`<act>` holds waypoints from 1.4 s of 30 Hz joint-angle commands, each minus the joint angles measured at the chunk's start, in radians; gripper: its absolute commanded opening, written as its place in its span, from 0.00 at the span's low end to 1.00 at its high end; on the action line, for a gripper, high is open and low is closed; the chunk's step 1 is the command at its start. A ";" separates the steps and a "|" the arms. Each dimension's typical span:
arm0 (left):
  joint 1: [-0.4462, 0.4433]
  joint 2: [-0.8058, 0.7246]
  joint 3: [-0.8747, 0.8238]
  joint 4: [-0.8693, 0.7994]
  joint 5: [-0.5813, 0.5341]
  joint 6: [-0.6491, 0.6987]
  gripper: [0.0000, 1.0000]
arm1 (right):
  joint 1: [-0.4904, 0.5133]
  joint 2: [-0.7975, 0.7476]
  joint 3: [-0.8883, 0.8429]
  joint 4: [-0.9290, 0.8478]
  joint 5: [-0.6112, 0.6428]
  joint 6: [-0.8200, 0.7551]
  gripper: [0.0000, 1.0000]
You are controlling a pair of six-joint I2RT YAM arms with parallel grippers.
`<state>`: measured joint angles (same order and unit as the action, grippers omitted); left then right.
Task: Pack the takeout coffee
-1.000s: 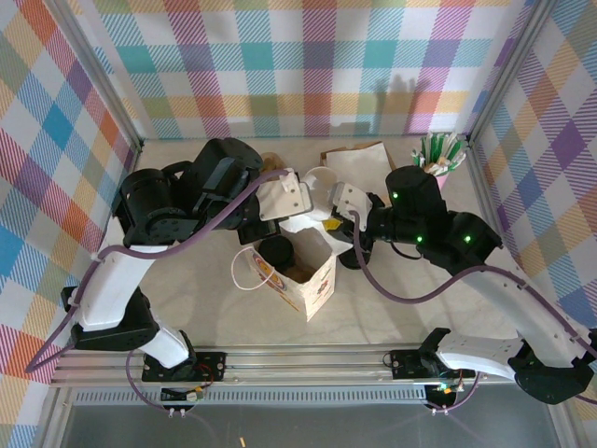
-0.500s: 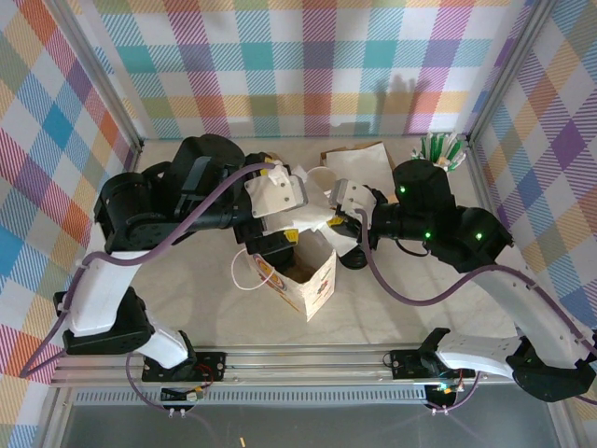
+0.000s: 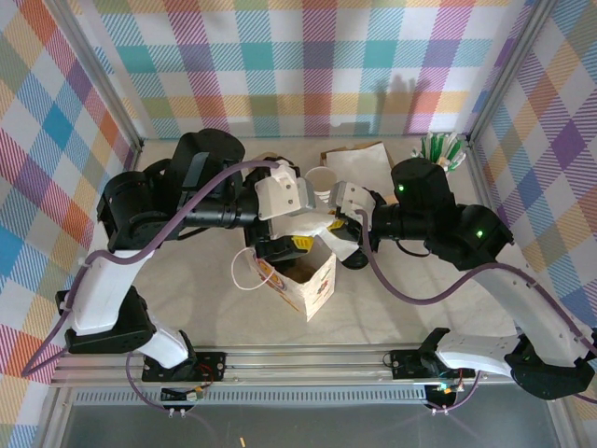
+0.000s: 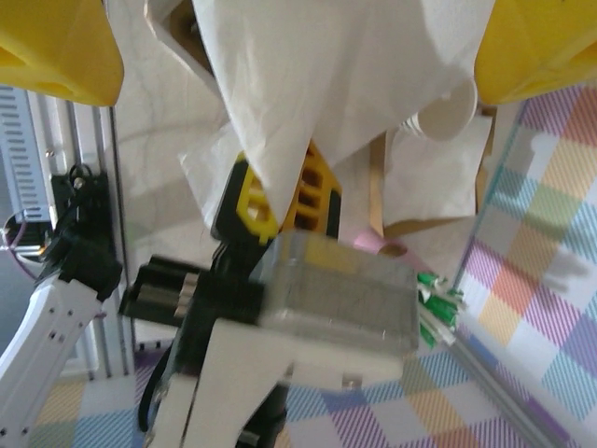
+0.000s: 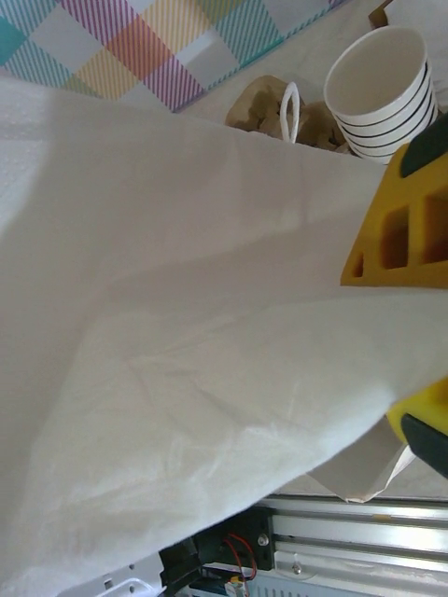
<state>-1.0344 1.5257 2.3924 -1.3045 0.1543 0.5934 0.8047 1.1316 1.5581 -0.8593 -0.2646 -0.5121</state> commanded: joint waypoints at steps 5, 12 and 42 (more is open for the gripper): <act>-0.015 -0.013 -0.087 0.004 0.056 -0.011 0.96 | 0.003 0.000 0.043 0.001 -0.041 0.023 0.00; -0.015 -0.086 -0.230 -0.009 -0.058 -0.007 0.96 | -0.002 -0.013 0.039 0.003 -0.063 0.044 0.00; -0.015 -0.164 -0.116 -0.252 -0.249 -0.188 0.00 | -0.009 -0.068 -0.063 0.119 0.065 0.020 0.64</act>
<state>-1.0405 1.3468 2.2189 -1.4204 -0.0448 0.4759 0.7998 1.0943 1.5158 -0.7986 -0.2436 -0.4725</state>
